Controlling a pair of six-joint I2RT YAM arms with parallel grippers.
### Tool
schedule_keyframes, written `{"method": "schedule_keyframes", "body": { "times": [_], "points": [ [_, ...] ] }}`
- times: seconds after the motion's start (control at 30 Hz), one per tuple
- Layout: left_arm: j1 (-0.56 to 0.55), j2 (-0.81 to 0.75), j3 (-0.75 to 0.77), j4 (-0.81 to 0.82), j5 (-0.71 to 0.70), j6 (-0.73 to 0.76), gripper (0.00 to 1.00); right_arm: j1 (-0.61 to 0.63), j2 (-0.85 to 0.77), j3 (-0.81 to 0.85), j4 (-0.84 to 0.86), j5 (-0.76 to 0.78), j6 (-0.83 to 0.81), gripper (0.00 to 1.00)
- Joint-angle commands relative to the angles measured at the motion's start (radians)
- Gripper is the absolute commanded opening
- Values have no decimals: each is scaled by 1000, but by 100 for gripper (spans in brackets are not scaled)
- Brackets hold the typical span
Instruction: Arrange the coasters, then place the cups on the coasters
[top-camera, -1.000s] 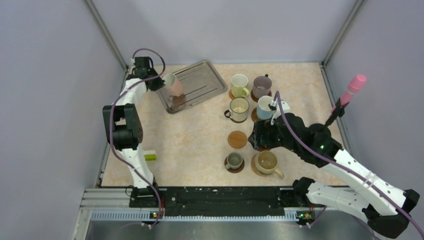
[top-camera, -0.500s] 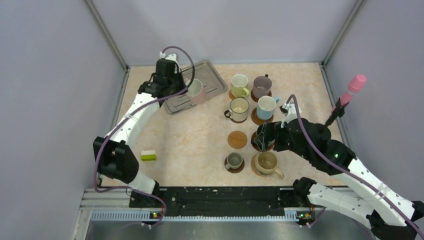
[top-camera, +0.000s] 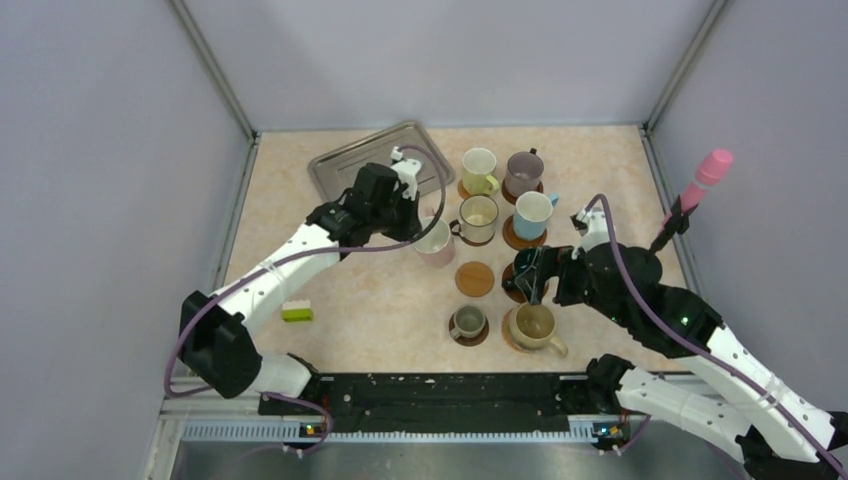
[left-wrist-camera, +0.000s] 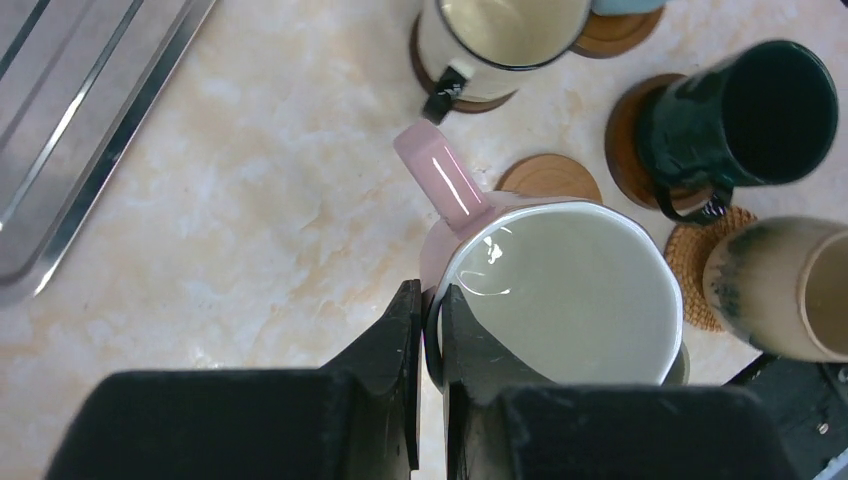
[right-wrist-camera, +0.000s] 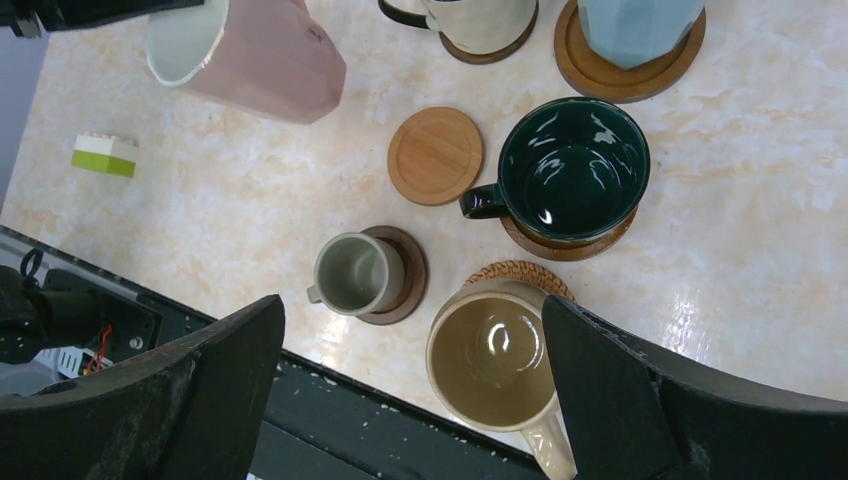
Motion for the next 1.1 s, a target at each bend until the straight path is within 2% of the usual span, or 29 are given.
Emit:
{"method": "schedule_keyframes", "body": {
  "times": [0.0,0.47,0.77,1.07],
  "points": [
    [-76,-18,47,157,98,177,0,7,-18,1,13,23,12,99],
    [-128,210,215,130,294,381,0,7,-17,0,17,31,28,99],
    [-132,278,261,127,340,392,0,8,-15,-5,16,52,21,99],
    [-139,350,339,23,393,457,0,8,-16,-5,16,60,9,99]
  ]
}}
